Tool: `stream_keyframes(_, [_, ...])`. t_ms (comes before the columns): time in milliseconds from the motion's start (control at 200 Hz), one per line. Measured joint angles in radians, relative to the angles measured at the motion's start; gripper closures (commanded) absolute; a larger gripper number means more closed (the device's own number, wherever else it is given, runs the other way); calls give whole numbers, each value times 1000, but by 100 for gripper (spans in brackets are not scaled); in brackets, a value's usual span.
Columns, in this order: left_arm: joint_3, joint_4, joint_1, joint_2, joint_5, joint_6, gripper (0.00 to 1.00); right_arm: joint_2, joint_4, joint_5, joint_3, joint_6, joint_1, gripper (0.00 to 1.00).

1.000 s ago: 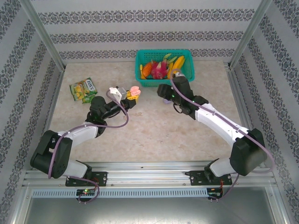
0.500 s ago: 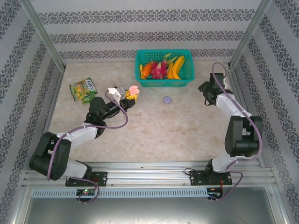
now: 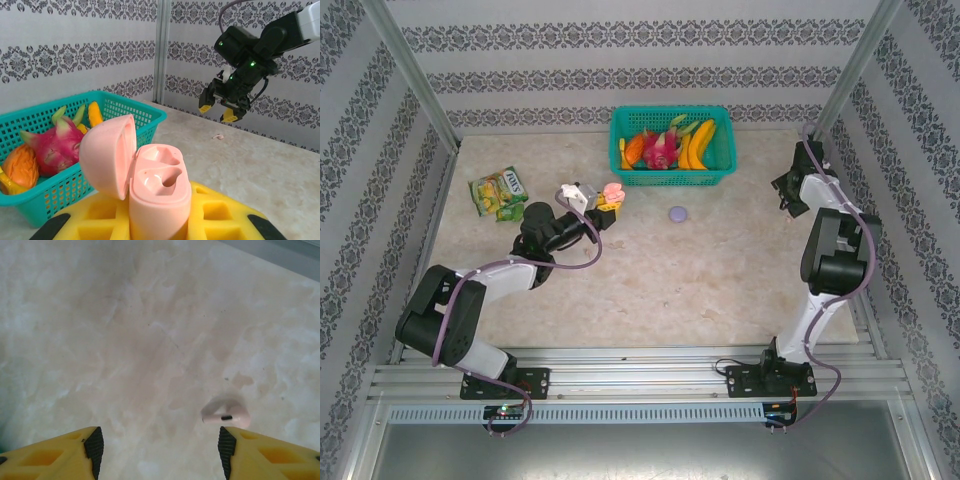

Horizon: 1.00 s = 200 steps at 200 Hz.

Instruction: Insert wireless bluetooth earbuds into charging case

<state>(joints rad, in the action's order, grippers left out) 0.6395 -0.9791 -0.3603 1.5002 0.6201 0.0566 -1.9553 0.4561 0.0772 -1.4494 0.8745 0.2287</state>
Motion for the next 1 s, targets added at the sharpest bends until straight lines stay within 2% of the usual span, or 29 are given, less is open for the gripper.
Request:
stream_keyframes(400, [11,-32,0,42,0,5,100,-118,180,16,-214,-89,47,44])
stream_keyframes(630, [48,-46,0,51,0,8,100,-131,289,37,-264,-112,37,42])
stream_keyframes(804, [64,-82,0,79,2,27,100,-97,303,45,-193,-76,-5,40])
stream_keyframes(999, [72,-85,-1,100,9,41,100,23,286,45,-69,-4,-140,39])
